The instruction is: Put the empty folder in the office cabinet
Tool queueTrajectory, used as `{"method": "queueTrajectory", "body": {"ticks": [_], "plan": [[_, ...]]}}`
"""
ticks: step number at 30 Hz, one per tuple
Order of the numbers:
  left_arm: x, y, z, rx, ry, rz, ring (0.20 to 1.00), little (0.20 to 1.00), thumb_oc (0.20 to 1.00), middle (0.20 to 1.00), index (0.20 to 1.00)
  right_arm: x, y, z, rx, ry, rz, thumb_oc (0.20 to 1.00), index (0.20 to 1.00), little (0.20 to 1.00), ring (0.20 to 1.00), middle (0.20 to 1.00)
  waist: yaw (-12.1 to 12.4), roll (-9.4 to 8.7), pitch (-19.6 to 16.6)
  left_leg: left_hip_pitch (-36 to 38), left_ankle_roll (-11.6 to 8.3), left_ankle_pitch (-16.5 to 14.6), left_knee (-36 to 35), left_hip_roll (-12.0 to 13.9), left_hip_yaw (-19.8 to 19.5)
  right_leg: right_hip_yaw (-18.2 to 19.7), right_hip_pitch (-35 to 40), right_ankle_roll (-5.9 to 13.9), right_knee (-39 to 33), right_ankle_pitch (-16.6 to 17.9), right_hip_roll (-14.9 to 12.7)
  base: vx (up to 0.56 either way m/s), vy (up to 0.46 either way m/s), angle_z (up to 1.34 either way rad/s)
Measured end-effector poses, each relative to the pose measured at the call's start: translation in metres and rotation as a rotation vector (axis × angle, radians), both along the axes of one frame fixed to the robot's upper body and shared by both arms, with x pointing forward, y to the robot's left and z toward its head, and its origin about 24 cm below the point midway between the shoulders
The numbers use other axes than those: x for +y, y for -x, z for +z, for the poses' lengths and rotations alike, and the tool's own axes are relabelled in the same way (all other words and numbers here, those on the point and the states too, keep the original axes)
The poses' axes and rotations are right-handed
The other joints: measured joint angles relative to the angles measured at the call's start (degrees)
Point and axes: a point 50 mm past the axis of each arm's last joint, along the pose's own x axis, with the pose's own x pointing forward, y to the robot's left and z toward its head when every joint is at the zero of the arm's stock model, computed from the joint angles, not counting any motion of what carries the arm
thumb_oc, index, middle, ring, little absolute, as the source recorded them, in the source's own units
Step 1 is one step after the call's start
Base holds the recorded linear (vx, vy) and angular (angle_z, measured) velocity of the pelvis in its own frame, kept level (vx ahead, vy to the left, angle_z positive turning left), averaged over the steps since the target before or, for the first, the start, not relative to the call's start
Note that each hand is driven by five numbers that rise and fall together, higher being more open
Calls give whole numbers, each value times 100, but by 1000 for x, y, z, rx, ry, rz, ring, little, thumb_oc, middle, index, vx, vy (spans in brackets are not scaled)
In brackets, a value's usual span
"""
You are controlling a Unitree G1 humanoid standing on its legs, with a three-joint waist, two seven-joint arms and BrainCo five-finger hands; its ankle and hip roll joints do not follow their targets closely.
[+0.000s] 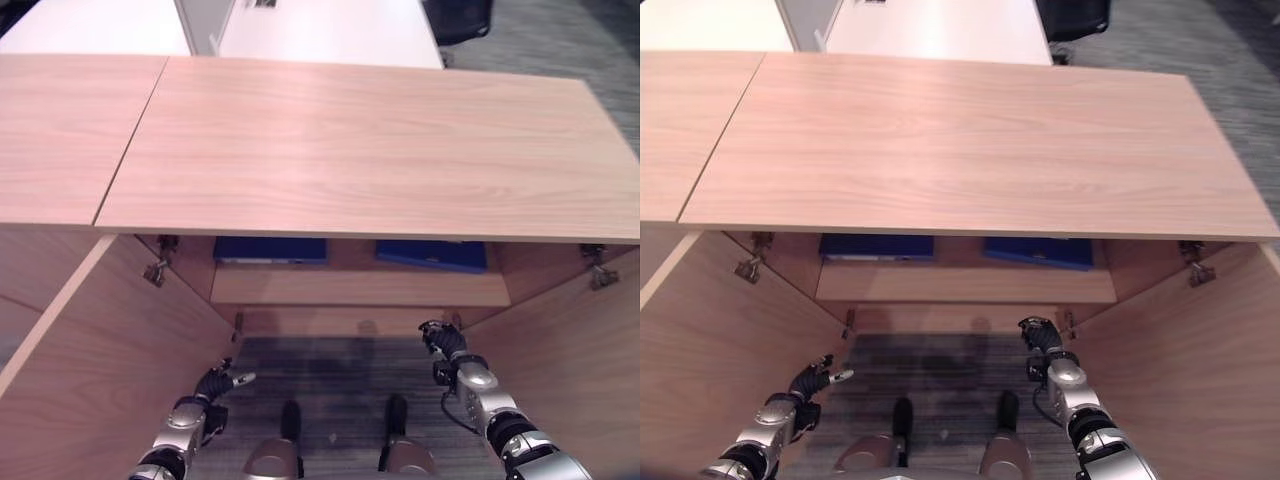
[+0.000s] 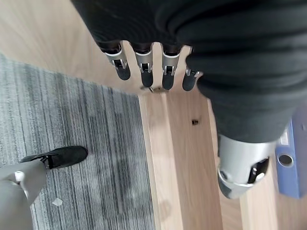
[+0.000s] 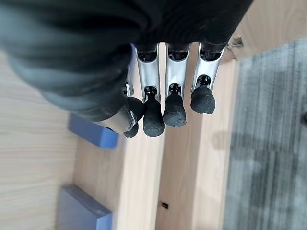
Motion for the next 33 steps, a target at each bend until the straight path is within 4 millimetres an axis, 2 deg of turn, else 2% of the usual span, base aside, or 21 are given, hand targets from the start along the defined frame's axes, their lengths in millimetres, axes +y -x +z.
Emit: {"method": "queueTrajectory", "body": {"ticks": [1, 3, 5, 6, 7, 12, 18, 21, 24, 25, 28, 29, 30, 32, 33], "plan": [[-8, 5, -5, 13, 20, -1, 1000, 1000, 1000, 1000, 1000, -5, -2, 3, -7, 14, -4, 200, 200, 200, 200, 200, 25, 148, -4, 8, -49, -5, -1, 65, -29, 5, 55, -123, -93, 97, 105, 30, -59, 15], [-18, 18, -12, 38, 54, 1, 1000, 1000, 1000, 1000, 1000, -12, -12, 14, -46, 44, 1, 200, 200, 200, 200, 200, 7, 385, -20, -34, -121, -43, -1, 232, -23, 1, 10, -195, -91, 68, 263, 31, -60, -7], [-25, 20, -14, 40, 76, 2, 1000, 1000, 1000, 1000, 1000, -22, -17, 21, -62, 75, -4, 200, 200, 200, 200, 200, 6, 464, -57, -99, -136, -34, 0, 352, -35, -30, -47, -223, -90, 54, 403, 18, -53, -2], [-26, 20, -15, 41, 80, 1, 1000, 1000, 1000, 1000, 1000, -25, -18, 24, -67, 85, -6, 200, 200, 200, 200, 200, 2, 464, -56, -109, -147, -28, 0, 384, -45, -44, -53, -243, -90, 48, 413, 31, -60, 6], [-31, 12, -12, 18, 92, -10, 1000, 1000, 1000, 1000, 1000, -35, -22, 31, -84, 113, -20, 200, 200, 200, 200, 200, -33, 444, -56, -135, -218, -14, 0, 436, -121, -74, -53, -288, -90, 35, 509, 25, -48, 7], [-29, 10, -11, 11, 89, -14, 1000, 1000, 1000, 1000, 1000, -33, -38, 45, -131, 126, -5, 200, 200, 200, 200, 200, 22, 436, -60, -141, -259, 4, -3, 445, -130, -71, -52, -298, -96, 28, 498, 10, -15, 2], [-26, 25, -16, 48, 87, -5, 1000, 1000, 1000, 1000, 1000, -26, -69, 76, -232, 138, 16, 200, 200, 200, 200, 200, 76, 419, -69, -169, -272, 15, -2, 448, -175, -102, -57, -298, -94, 30, 499, 7, -13, 2], [-23, 34, -18, 67, 92, 10, 1000, 1000, 1000, 1000, 1000, -29, -79, 90, -268, 156, 12, 200, 200, 200, 200, 200, 191, 407, -73, -210, -281, 24, -1, 449, -269, -185, -48, -301, -92, 30, 498, -11, -20, 14], [-16, 33, -16, 70, 74, -10, 1000, 1000, 1000, 1000, 1000, -36, -86, 95, -250, 187, -16, 200, 200, 200, 200, 200, 220, 395, -58, -396, -313, 79, 15, 449, -422, -320, -145, -318, -91, 44, 498, -25, -18, 24], [-16, 32, -16, 68, 73, -18, 1000, 1000, 1000, 1000, 1000, -37, -86, 95, -247, 189, -21, 200, 200, 200, 200, 200, 317, 404, -47, -436, -316, 105, 27, 449, -443, -358, -162, -330, -90, 56, 497, -110, -41, 16], [-21, 17, -9, 13, 96, -33, 1000, 1000, 1000, 1000, 1000, -40, -94, 106, -265, 198, -37, 200, 200, 200, 200, 200, 413, 429, 247, -777, -330, 113, 207, 454, -518, -405, -390, -333, -12, 60, 492, -103, -45, 19], [-29, -14, 5, -64, 103, -73, 1000, 1000, 1000, 1000, 1000, -56, -105, 128, -289, 245, -79, 200, 200, 200, 200, 200, 490, 592, 697, -1181, -364, 138, 470, 461, -684, -562, -621, -347, 62, 71, 500, -68, -21, 37], [-31, -24, 10, -95, 105, -84, 1000, 1000, 1000, 1000, 1000, -60, -109, 139, -313, 257, -87, 200, 200, 200, 200, 200, 576, 687, 944, -1240, -385, 153, 517, 481, -728, -570, -672, -376, 104, 92, 517, -59, -2, 37], [-27, -28, 13, -95, 112, -89, 1000, 1000, 1000, 1000, 1000, -65, -115, 151, -331, 270, -102, 200, 200, 200, 200, 200, 644, 828, 1176, -1404, -394, 153, 617, 494, -777, -611, -782, -377, 152, 85, 505, -62, -13, 8], [-13, -18, 7, -50, 81, -40, 1000, 1000, 1000, 1000, 1000, -63, -120, 164, -372, 272, -100, 200, 200, 200, 200, 200, 614, 867, 1326, -1547, -405, 146, 698, 498, -811, -629, -911, -394, 219, 58, 507, -64, -32, 7]]}}
